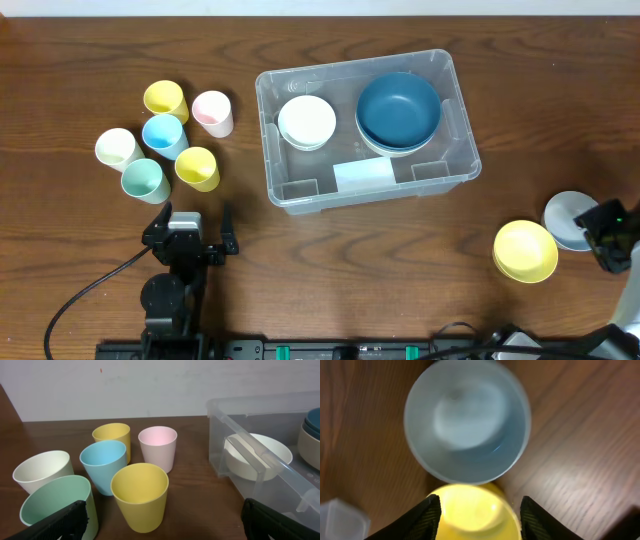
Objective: Pack container
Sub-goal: 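Move the right gripper to the light grey bowl and grasp it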
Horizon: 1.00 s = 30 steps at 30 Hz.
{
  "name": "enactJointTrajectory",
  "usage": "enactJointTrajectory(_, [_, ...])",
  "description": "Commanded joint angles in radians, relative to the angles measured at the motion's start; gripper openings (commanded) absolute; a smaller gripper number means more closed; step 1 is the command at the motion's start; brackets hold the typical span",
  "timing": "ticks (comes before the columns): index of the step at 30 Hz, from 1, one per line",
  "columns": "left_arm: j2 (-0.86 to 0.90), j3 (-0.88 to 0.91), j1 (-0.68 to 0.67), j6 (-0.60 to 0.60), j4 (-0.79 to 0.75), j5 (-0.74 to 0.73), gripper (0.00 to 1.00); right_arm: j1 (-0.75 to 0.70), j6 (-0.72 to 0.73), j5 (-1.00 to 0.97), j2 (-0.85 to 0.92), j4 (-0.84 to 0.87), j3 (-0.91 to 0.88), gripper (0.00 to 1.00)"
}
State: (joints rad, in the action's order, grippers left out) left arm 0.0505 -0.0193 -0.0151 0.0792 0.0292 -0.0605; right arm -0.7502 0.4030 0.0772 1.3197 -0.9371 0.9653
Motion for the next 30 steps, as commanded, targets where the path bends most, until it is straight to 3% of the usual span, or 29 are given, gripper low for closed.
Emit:
enactJointTrajectory(1, [0.000, 0.014, -0.001, 0.003, 0.038, -0.002, 0.98, -0.046, 0.029, -0.013, -0.005, 0.010, -0.011, 0.51])
enactJointTrajectory(21, [0.000, 0.014, -0.001, 0.003, 0.038, -0.002, 0.98, -0.071, 0.054, -0.026, 0.241, 0.159, -0.033, 0.44])
enactJointTrajectory(30, [0.000, 0.014, -0.001, 0.003, 0.038, -0.001, 0.98, -0.066, 0.053, -0.025, 0.324, 0.209, -0.033, 0.26])
